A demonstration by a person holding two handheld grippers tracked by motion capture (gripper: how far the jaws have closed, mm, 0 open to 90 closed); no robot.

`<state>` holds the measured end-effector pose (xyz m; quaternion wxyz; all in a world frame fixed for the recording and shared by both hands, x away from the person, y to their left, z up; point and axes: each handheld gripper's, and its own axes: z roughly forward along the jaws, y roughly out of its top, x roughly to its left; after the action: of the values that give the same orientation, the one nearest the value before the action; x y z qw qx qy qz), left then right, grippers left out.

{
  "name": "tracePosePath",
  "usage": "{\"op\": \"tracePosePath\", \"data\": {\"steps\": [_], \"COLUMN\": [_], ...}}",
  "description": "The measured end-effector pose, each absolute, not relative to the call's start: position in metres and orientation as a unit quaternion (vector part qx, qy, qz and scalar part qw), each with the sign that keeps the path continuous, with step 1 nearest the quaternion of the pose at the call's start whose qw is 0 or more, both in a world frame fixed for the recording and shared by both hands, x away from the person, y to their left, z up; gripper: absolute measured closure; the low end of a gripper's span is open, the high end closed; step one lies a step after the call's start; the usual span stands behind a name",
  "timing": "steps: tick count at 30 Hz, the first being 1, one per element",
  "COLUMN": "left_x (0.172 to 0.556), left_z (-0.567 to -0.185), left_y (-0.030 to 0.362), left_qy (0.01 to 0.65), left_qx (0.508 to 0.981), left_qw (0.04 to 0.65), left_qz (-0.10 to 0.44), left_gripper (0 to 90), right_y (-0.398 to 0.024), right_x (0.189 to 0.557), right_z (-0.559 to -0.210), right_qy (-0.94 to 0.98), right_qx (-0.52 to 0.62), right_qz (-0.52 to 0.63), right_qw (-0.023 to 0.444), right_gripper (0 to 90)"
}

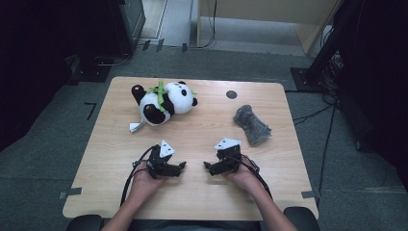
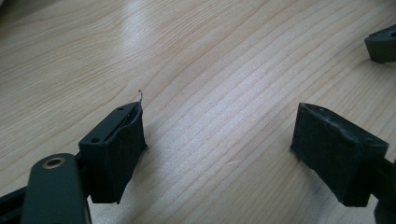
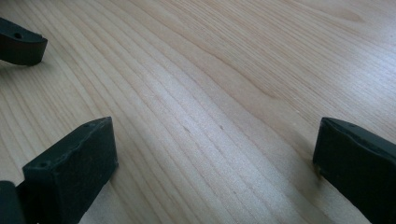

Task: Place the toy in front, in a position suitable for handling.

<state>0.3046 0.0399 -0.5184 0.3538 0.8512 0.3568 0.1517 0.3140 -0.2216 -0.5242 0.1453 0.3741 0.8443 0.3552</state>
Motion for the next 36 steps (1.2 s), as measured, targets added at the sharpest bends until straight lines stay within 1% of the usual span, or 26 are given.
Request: {"op": "tracePosePath", "data": {"steps": [22,24,25,26,27,28,29,30,33,34,35,36], "left_x": [0.304,0.304,0.304,0.304,0.304,0.306,0.306,0.307,0.307,0.308,0.308,0.309], "left_z": [-0.518,-0.518,-0.518,-0.517,-0.517,-0.516,-0.516,-0.515,-0.514,-0.513,-0.513,-0.512], "left_y": [0.040,0.042,0.042,0.045,0.045,0.047,0.047,0.049,0.049,0.050,0.050,0.051], "left_qy": [0.349,0.347,0.347,0.347,0.347,0.352,0.352,0.357,0.357,0.352,0.352,0.353], "left_qx": [0.854,0.855,0.855,0.855,0.855,0.853,0.853,0.850,0.852,0.859,0.859,0.859], "left_qw": [0.355,0.355,0.355,0.357,0.357,0.361,0.361,0.367,0.364,0.352,0.352,0.351], "left_qz": [0.148,0.147,0.147,0.146,0.146,0.136,0.136,0.123,0.121,0.122,0.122,0.121], "left_gripper": [17.3,18.5,21.5,24.2,25.0,25.0,25.0,25.0,25.1,25.0,25.0,25.0], "right_y": [-0.220,-0.220,-0.220,-0.220,-0.219,-0.220,-0.220,-0.221,-0.219,-0.217,-0.217,-0.216], "right_x": [0.314,0.314,0.314,0.314,0.313,0.312,0.312,0.309,0.310,0.312,0.312,0.313], "right_z": [-0.524,-0.524,-0.524,-0.524,-0.524,-0.523,-0.523,-0.522,-0.522,-0.519,-0.519,-0.516], "right_qy": [0.840,0.840,0.839,0.837,0.834,0.832,0.832,0.824,0.825,0.827,0.827,0.829], "right_qx": [0.384,0.384,0.385,0.388,0.391,0.391,0.391,0.394,0.394,0.397,0.397,0.394], "right_qz": [0.354,0.354,0.354,0.355,0.357,0.361,0.361,0.373,0.370,0.365,0.365,0.366], "right_qw": [0.150,0.150,0.151,0.152,0.154,0.157,0.157,0.163,0.163,0.156,0.156,0.153], "right_gripper": [0.0,0.0,0.4,1.9,5.2,13.2,13.2,21.0,23.3,26.9,26.9,28.7]}}
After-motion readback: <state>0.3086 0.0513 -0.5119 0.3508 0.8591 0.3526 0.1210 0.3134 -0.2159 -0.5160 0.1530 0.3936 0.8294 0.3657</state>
